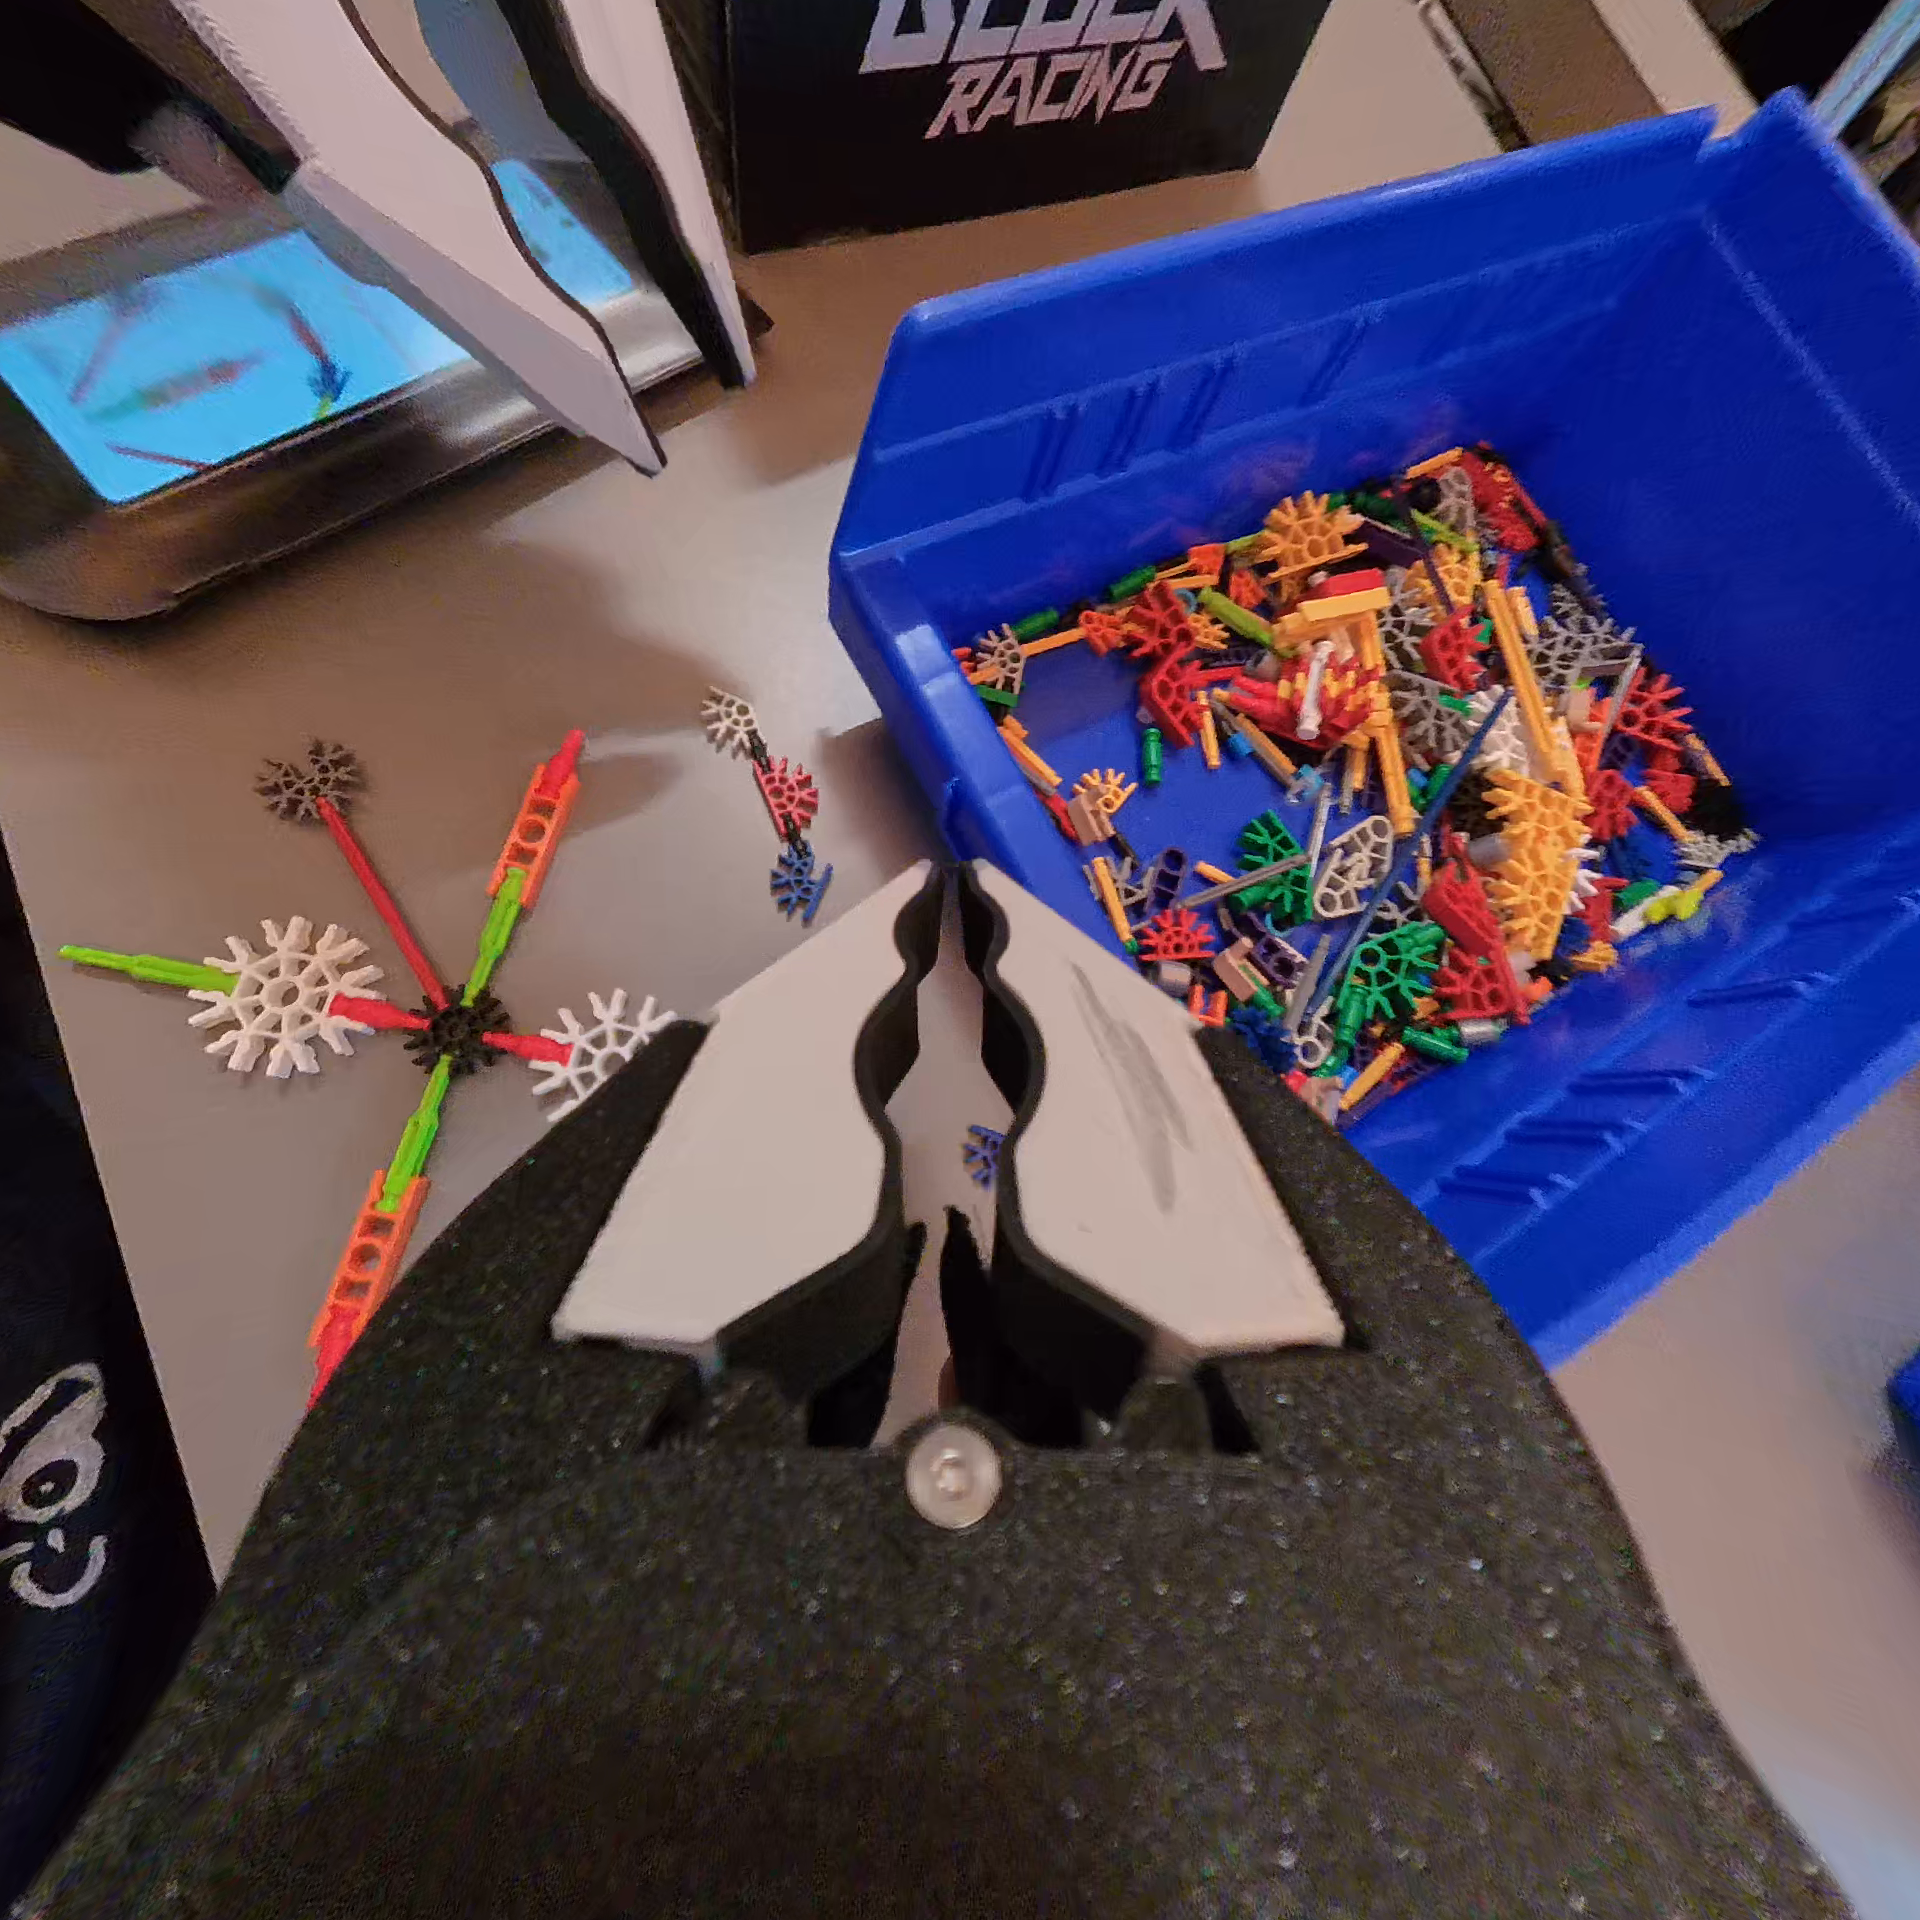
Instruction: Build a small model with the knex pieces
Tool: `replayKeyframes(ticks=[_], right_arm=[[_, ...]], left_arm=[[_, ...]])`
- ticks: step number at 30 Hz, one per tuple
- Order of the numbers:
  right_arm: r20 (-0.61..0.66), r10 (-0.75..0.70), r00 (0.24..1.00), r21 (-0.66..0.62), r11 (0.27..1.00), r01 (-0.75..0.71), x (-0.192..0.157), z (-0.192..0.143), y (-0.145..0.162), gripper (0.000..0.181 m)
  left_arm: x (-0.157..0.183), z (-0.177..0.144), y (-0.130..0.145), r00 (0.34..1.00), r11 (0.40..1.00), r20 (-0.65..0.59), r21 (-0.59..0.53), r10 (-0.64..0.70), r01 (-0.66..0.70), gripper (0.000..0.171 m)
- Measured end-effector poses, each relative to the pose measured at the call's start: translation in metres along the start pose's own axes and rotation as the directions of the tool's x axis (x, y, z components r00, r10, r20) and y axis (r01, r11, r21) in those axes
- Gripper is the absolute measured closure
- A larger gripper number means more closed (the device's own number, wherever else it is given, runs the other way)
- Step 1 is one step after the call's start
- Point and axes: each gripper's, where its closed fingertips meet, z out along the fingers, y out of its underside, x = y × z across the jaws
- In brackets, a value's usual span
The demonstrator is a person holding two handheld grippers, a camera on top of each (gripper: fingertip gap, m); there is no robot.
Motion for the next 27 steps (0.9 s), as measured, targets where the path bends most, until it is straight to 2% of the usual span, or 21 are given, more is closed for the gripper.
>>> replayKeyframes(ticks=[9, 20, 27], right_arm=[[-0.036, 0.015, 0.999, 0.022, 1.0, -0.014, 0.01, -0.01, -0.002, 0.178], [-0.055, 0.019, 0.998, 0.056, 0.998, -0.016, 0.018, -0.004, -0.014, 0.174], [-0.073, 0.044, 0.996, 0.084, 0.996, -0.038, 0.025, 0.005, -0.02, 0.17]], left_arm=[[-0.011, -0.008, -0.026, 0.998, 0.998, 0.039, 0.024, 0.058, -0.059, 0.146], [-0.023, -0.012, -0.041, 0.99, 0.992, 0.069, 0.013, 0.123, -0.124, 0.146], [-0.053, -0.016, -0.084, 0.968, 0.975, 0.116, -0.006, 0.223, -0.224, 0.147]])
